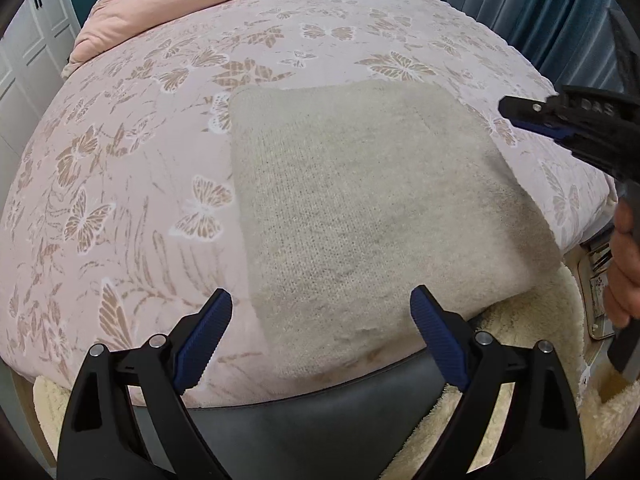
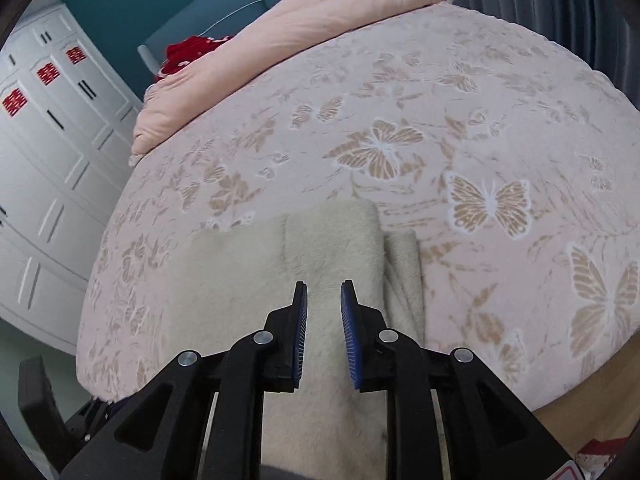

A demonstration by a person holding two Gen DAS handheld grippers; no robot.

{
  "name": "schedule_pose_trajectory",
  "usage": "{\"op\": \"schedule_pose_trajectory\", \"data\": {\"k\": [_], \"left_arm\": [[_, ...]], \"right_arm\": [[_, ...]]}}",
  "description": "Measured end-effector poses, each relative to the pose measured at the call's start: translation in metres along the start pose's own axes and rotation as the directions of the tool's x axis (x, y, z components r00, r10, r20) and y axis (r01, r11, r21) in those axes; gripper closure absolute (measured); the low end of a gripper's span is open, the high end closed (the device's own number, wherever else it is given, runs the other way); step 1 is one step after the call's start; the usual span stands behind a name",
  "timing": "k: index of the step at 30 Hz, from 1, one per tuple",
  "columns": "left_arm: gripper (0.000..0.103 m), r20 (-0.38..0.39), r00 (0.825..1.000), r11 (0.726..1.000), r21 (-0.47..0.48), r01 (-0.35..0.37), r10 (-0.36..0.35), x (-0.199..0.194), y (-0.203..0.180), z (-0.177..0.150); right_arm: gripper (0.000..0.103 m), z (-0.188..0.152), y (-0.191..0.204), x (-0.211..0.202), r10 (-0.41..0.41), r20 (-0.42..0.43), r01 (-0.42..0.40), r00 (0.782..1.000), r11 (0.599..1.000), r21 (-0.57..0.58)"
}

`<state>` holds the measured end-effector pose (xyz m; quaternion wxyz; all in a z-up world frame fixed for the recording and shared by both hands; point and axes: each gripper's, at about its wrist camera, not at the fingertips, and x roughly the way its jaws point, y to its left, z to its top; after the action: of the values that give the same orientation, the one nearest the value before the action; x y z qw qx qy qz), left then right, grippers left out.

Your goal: Fold small clothes

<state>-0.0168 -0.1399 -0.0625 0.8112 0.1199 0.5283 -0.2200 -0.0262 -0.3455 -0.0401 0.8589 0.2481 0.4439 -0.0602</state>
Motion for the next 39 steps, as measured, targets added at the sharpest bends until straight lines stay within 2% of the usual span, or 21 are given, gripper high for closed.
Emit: {"op": "schedule_pose_trajectory", "data": {"k": [2, 3, 4, 6, 9, 10, 13, 15, 18, 21, 23, 26, 27, 31, 32, 33, 34, 35, 36, 37, 39], "left_arm": [[0.015, -0.008, 1.000, 1.000, -0.004, 0.002, -0.002, 0.002, 0.001, 0.000], [0.015, -0.008, 1.000, 1.000, -0.006, 0.000, 0.000, 0.002, 0.001, 0.000], [0.015, -0.008, 1.000, 1.000, -0.005, 0.002, -0.002, 0.002, 0.000, 0.000], [0.015, -0.010, 1.000, 1.000, 0.003, -0.001, 0.001, 0.003, -0.002, 0.000], [0.015, -0.011, 1.000, 1.000, 0.028, -0.013, 0.013, 0.003, -0.006, -0.001], [0.014, -0.011, 1.000, 0.999, 0.029, -0.014, 0.014, 0.003, -0.006, -0.002], [0.014, -0.020, 1.000, 1.000, 0.022, 0.000, 0.000, 0.006, -0.008, -0.002], [0.014, -0.024, 1.000, 1.000, 0.022, 0.000, 0.001, 0.007, -0.010, -0.003], [0.014, -0.026, 1.000, 0.999, 0.040, -0.003, 0.004, 0.006, -0.012, -0.005], [0.014, -0.030, 0.999, 0.999, 0.043, -0.011, 0.013, 0.007, -0.012, -0.006], [0.014, -0.031, 1.000, 1.000, 0.025, 0.008, -0.007, 0.008, -0.010, -0.004], [0.013, -0.023, 0.999, 0.999, -0.013, 0.039, -0.039, 0.006, -0.007, -0.001], [0.012, -0.018, 0.999, 0.999, -0.020, 0.040, -0.041, 0.005, -0.007, 0.000], [0.010, -0.013, 0.999, 0.999, -0.022, 0.035, -0.035, 0.006, -0.006, -0.001], [0.010, -0.016, 0.999, 0.999, -0.023, 0.037, -0.038, 0.006, -0.007, -0.001], [0.010, -0.018, 0.999, 0.999, -0.024, 0.041, -0.042, 0.006, -0.007, -0.001], [0.010, -0.018, 0.999, 0.999, -0.023, 0.045, -0.046, 0.005, -0.007, -0.001], [0.010, -0.015, 0.999, 0.999, -0.020, 0.045, -0.045, 0.004, -0.007, -0.002], [0.010, -0.011, 0.999, 0.999, -0.014, 0.041, -0.041, 0.002, -0.007, -0.002], [0.010, -0.007, 0.999, 0.999, -0.010, 0.037, -0.037, 0.001, -0.006, -0.002], [0.010, 0.000, 0.999, 0.999, -0.012, 0.035, -0.035, -0.001, -0.004, -0.002]], "right_arm": [[0.085, -0.020, -0.002, 0.014, 0.001, -0.086, -0.001, 0.996, 1.000, -0.001], [0.088, -0.032, -0.007, 0.029, -0.036, -0.138, 0.035, 0.990, 0.999, -0.006], [0.100, -0.045, -0.014, 0.044, -0.092, -0.186, 0.090, 0.978, 0.996, -0.021], [0.100, -0.055, -0.016, 0.042, -0.098, -0.171, 0.097, 0.980, 0.995, -0.011], [0.088, -0.048, 0.005, 0.008, -0.108, -0.106, 0.104, 0.988, 0.994, -0.043], [0.087, -0.047, 0.011, 0.000, -0.110, -0.085, 0.104, 0.990, 0.992, -0.070], [0.087, -0.057, 0.015, 0.012, -0.192, -0.129, 0.168, 0.973, 0.970, -0.174], [0.096, -0.074, -0.001, 0.039, -0.234, -0.200, 0.195, 0.951, 0.961, -0.196], [0.094, -0.075, -0.004, 0.032, -0.190, -0.168, 0.165, 0.967, 0.974, -0.153], [0.075, -0.065, -0.003, 0.011, -0.130, -0.138, 0.117, 0.982, 0.988, -0.097], [0.047, -0.059, -0.009, -0.001, -0.089, -0.108, 0.085, 0.990, 0.995, -0.044], [0.047, -0.052, -0.013, -0.012, -0.162, -0.052, 0.160, 0.985, 0.986, -0.045], [0.047, -0.049, -0.014, -0.012, -0.160, -0.053, 0.158, 0.986, 0.987, -0.039], [0.042, -0.040, -0.019, 0.008, -0.064, -0.100, 0.066, 0.993, 0.998, 0.014], [0.043, -0.039, -0.018, 0.020, -0.058, -0.121, 0.060, 0.991, 0.998, 0.011], [0.051, -0.040, -0.017, 0.031, -0.068, -0.146, 0.070, 0.987, 0.998, 0.008], [0.091, -0.039, -0.015, 0.039, -0.076, -0.167, 0.078, 0.983, 0.997, 0.007], [0.089, -0.036, -0.012, 0.041, -0.057, -0.176, 0.062, 0.983, 0.998, 0.021], [0.090, -0.030, -0.004, 0.031, -0.003, -0.139, 0.008, 0.990, 1.000, 0.031], [0.091, -0.024, 0.005, 0.013, 0.057, -0.075, -0.055, 0.996, 0.998, 0.018], [0.091, -0.007, 0.024, -0.031, 0.149, 0.041, -0.148, 0.988, 0.989, -0.026]]}}
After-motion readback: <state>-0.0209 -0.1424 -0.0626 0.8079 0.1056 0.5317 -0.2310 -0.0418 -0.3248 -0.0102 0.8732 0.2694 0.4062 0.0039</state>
